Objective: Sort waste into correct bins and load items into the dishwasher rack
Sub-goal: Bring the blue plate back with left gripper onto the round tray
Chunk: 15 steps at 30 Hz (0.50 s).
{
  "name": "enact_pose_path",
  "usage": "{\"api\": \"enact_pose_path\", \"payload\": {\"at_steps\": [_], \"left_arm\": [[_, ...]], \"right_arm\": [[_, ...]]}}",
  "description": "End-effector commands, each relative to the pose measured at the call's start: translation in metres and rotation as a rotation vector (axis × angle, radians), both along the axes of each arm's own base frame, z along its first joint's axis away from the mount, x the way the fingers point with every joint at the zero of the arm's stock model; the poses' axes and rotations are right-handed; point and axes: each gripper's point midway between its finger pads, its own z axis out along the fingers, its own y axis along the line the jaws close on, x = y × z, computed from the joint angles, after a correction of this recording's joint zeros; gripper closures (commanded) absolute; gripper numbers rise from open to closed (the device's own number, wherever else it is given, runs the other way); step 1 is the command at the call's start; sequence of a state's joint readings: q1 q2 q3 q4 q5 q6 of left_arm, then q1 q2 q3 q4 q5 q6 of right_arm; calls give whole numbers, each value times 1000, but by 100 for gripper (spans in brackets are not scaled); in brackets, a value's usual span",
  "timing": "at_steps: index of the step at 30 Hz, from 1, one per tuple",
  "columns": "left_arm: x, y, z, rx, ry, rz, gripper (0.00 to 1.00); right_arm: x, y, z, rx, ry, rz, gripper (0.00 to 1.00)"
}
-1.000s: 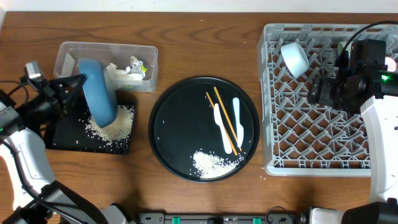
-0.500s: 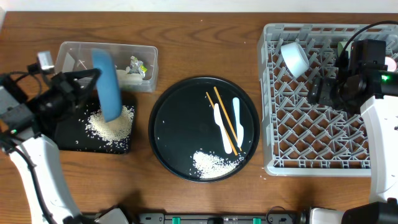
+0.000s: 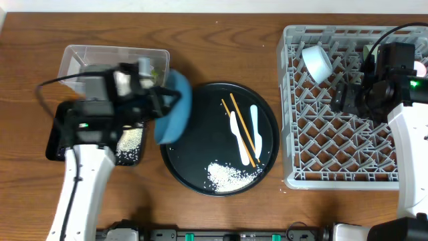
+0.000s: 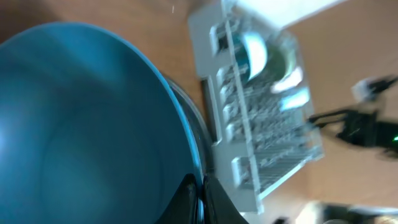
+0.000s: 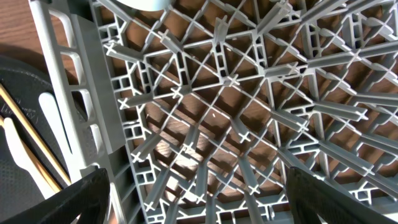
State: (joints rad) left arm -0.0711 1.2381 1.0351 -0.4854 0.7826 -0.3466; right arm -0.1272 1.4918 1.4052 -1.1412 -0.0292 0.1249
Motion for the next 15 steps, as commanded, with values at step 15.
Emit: {"api": "enact_pose_path", "payload": {"at_steps": [15], "left_arm": [[-8,-84,-107,463,37,-174,94]], "right_arm": [[-2,-3,7,-11,-17,2,14]]}}
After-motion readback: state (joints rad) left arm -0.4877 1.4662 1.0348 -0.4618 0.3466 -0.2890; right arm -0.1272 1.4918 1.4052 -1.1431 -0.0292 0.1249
